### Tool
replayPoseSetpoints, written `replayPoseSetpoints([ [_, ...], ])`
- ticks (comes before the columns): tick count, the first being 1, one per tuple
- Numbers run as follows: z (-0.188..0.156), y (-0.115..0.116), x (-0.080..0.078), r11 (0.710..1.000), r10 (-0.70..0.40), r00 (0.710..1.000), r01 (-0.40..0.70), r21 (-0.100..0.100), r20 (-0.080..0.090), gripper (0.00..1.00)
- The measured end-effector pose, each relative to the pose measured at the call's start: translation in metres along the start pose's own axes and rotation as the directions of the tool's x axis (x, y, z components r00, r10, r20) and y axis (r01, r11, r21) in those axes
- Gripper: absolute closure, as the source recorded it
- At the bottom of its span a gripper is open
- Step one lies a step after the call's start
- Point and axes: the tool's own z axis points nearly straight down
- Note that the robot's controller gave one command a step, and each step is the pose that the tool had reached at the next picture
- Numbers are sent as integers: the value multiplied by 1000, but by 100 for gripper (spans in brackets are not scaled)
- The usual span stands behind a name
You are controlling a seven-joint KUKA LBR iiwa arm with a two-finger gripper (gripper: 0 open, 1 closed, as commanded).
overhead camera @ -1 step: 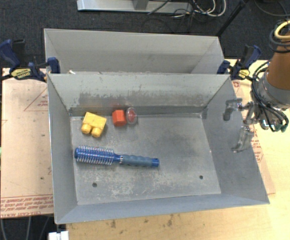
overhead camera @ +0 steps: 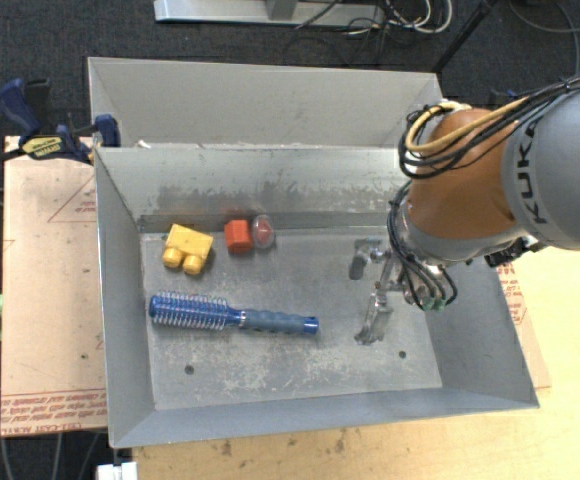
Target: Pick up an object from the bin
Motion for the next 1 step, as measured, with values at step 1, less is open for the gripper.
replayPoseSetpoints([
  [1, 96, 57, 1, 989, -148, 989, 148, 3, 0, 0],
])
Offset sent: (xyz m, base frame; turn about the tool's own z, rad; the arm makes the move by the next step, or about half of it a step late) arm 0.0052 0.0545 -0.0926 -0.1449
